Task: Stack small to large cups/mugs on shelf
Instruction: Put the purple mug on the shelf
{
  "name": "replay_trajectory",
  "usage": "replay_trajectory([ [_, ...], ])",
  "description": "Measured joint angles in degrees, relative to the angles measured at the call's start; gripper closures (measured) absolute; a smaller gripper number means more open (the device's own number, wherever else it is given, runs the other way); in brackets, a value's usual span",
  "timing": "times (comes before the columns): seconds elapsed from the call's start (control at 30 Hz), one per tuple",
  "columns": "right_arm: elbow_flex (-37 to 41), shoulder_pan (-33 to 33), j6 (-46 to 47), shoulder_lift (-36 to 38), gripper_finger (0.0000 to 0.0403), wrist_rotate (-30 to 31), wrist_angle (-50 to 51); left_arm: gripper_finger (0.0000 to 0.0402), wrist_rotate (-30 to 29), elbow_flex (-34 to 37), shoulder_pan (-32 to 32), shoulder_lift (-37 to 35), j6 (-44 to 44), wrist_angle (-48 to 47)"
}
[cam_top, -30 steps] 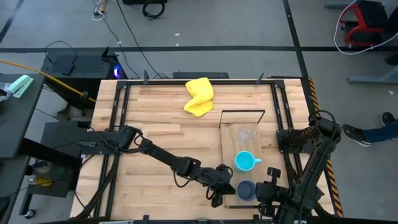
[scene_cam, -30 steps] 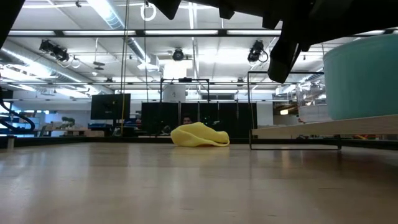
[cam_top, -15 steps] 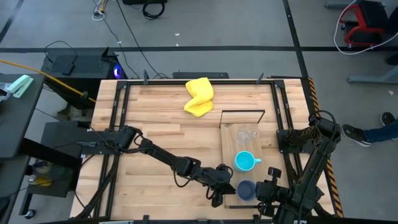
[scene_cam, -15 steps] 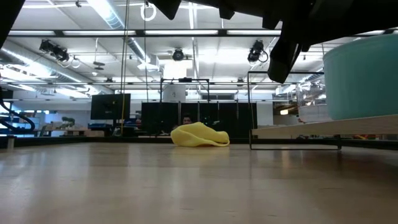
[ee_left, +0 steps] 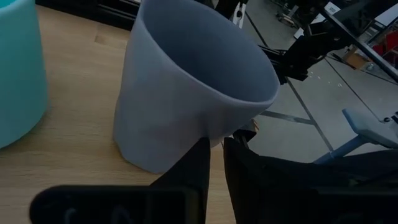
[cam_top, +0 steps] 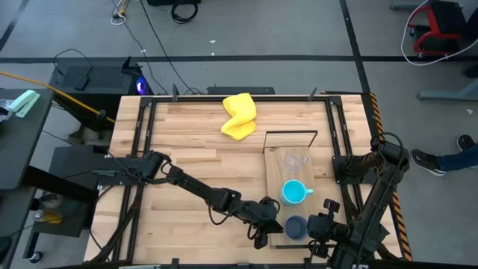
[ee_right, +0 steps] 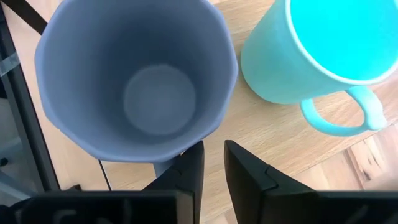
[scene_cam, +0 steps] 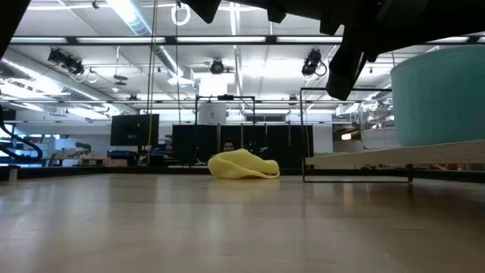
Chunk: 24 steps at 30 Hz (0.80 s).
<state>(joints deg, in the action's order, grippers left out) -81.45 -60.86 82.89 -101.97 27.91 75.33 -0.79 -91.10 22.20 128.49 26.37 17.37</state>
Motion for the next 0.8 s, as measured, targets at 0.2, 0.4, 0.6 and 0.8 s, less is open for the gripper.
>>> replay_trajectory([
  [0.2,0.0,0.0,1.6,0.0,0.0331,0.9,0.2,0.034,0.0,0.0,0.0,0.0,0.0,-0.1],
  [0.4,0.0,0.0,2.7,0.0,0.0331,1.0,0.4,0.0338,0.0,0.0,0.0,0.0,0.0,-0.1],
  [0.6,-0.2,0.0,4.6,0.0,0.0331,1.2,2.0,0.0339,-0.1,0.0,0.0,0.0,0.0,0.1],
  [0.8,-1.9,-0.3,4.6,0.0,0.0331,1.0,2.1,0.0336,0.0,0.0,0.0,0.0,0.0,-0.1],
])
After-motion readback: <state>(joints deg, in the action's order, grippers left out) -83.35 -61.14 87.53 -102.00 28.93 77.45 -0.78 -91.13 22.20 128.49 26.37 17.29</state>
